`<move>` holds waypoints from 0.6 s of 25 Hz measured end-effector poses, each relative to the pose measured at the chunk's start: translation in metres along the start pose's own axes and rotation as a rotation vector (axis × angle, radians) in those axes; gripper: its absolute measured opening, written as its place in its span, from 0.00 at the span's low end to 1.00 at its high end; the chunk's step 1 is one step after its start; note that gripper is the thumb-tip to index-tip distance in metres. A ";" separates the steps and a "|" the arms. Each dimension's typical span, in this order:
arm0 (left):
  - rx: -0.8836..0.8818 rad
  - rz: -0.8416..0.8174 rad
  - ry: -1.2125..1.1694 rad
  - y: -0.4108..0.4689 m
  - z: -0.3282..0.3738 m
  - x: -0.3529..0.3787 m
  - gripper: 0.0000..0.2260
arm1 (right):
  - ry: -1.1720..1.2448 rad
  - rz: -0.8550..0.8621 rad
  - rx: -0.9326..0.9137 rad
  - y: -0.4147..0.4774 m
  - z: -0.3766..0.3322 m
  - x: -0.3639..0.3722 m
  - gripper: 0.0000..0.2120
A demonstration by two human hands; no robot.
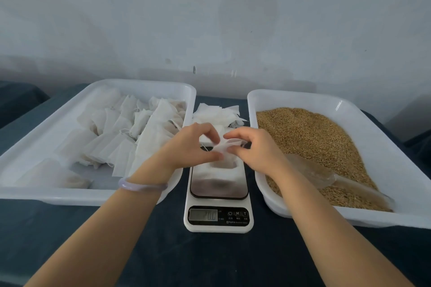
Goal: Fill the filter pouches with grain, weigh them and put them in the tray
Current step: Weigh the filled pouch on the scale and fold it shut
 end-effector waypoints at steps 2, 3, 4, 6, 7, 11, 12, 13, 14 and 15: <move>-0.054 -0.060 -0.239 -0.001 0.006 -0.003 0.28 | 0.203 0.071 0.011 -0.002 -0.010 -0.014 0.15; -0.083 -0.145 -0.361 -0.002 0.011 -0.002 0.33 | 0.288 0.087 0.014 -0.003 -0.016 -0.019 0.14; -0.101 -0.234 -0.455 -0.002 0.017 0.000 0.33 | 0.341 0.089 0.015 -0.005 -0.021 -0.023 0.14; -0.101 -0.380 -0.529 -0.003 0.026 0.006 0.22 | 0.335 0.085 0.014 -0.008 -0.028 -0.026 0.12; -0.123 -0.424 -0.521 -0.003 0.028 0.009 0.15 | 0.290 0.099 0.011 -0.010 -0.028 -0.028 0.11; -0.304 -0.445 -0.545 -0.005 0.020 0.013 0.06 | 0.090 0.119 -0.039 -0.018 -0.023 -0.041 0.08; -0.300 -0.436 -0.524 -0.005 0.019 0.013 0.05 | 0.047 0.095 -0.051 -0.019 -0.022 -0.043 0.09; -0.290 -0.438 -0.500 -0.006 0.018 0.013 0.04 | 0.008 0.067 -0.052 -0.019 -0.023 -0.042 0.09; -0.281 -0.451 -0.480 -0.006 0.019 0.014 0.03 | -0.020 0.045 -0.047 -0.019 -0.023 -0.042 0.09; -0.276 -0.469 -0.463 -0.006 0.020 0.015 0.03 | -0.038 0.035 -0.050 -0.018 -0.023 -0.042 0.08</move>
Point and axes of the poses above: each hand's wrist, its own y-axis towards the middle knuckle, its own x-axis out of the palm, z = x × y, the point moved 2 cm from there along y, towards the middle knuckle, and after that the axes turned 15 degrees about z, right-handed, at the moved point
